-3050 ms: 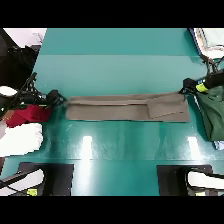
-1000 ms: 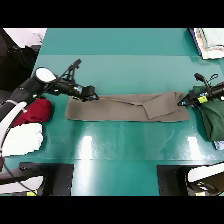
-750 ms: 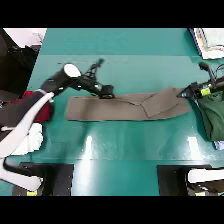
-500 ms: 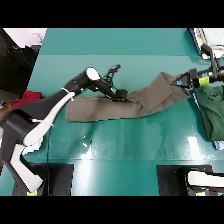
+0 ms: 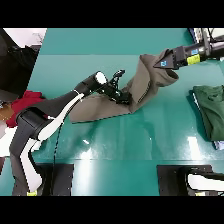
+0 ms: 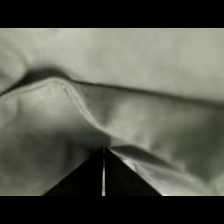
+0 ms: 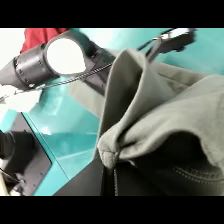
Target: Fold the shirts.
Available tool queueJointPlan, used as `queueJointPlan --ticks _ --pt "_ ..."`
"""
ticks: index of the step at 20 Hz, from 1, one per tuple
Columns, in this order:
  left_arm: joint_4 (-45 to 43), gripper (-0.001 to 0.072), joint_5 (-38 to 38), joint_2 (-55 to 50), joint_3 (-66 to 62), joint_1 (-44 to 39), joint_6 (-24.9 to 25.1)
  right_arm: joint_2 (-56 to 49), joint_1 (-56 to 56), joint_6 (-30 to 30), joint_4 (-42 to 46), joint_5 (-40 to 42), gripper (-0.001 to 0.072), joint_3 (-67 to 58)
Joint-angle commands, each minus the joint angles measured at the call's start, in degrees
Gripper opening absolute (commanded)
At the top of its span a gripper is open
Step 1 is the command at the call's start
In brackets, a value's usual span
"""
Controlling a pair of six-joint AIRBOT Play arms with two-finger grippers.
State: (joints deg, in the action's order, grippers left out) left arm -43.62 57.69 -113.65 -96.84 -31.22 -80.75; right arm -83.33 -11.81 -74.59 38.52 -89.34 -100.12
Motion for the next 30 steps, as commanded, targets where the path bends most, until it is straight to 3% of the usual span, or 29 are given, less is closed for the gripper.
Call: queueJointPlan --ticks 1,5,9,15,17,22,23,24,25,26,30 --pt "-0.6 0.0021 3.1 -0.2 -0.9 2.0 -0.3 -2.1 -4.7 -1.6 5.2 -0.5 0.0017 -5.7" --pt "-1.7 0.0021 7.1 2.2 -1.4 4.7 0.3 -4.2 -7.6 -1.6 5.1 -0.7 0.0017 -9.0" --pt "-8.7 0.0020 11.3 8.0 -1.6 7.2 1.3 -5.4 -10.0 -1.5 5.1 0.0 0.0017 -9.5" --pt "-18.2 0.0021 18.4 21.8 -1.6 19.0 1.9 -9.9 -17.5 -1.0 5.0 2.1 0.0017 -9.6" --pt "-18.4 0.0022 19.9 26.3 -1.6 23.8 3.1 -12.7 -22.3 1.9 5.0 6.1 0.0017 -9.6" --pt "-18.6 0.0022 21.3 34.2 -1.6 32.5 3.1 -23.0 -37.4 6.5 5.0 25.5 0.0026 -9.6" --pt "-18.6 0.0022 21.4 35.0 -1.6 33.5 3.1 -25.4 -40.3 8.4 4.9 29.8 0.0163 -9.7" --pt "-18.6 0.0022 21.5 35.5 -1.6 34.1 3.1 -27.8 -42.7 8.5 5.0 32.2 0.0389 -11.0" --pt "-18.7 0.0022 21.6 35.7 -1.6 34.2 3.1 -30.1 -44.3 8.5 5.0 32.2 0.0571 -13.4" --pt "-18.8 0.0022 21.9 35.7 -1.6 34.2 3.1 -31.9 -45.2 8.5 5.0 30.5 0.0680 -16.8" --pt "-18.8 0.0022 24.9 35.7 -1.6 34.2 3.1 -27.3 -40.2 8.4 5.2 23.3 0.0682 -16.9"
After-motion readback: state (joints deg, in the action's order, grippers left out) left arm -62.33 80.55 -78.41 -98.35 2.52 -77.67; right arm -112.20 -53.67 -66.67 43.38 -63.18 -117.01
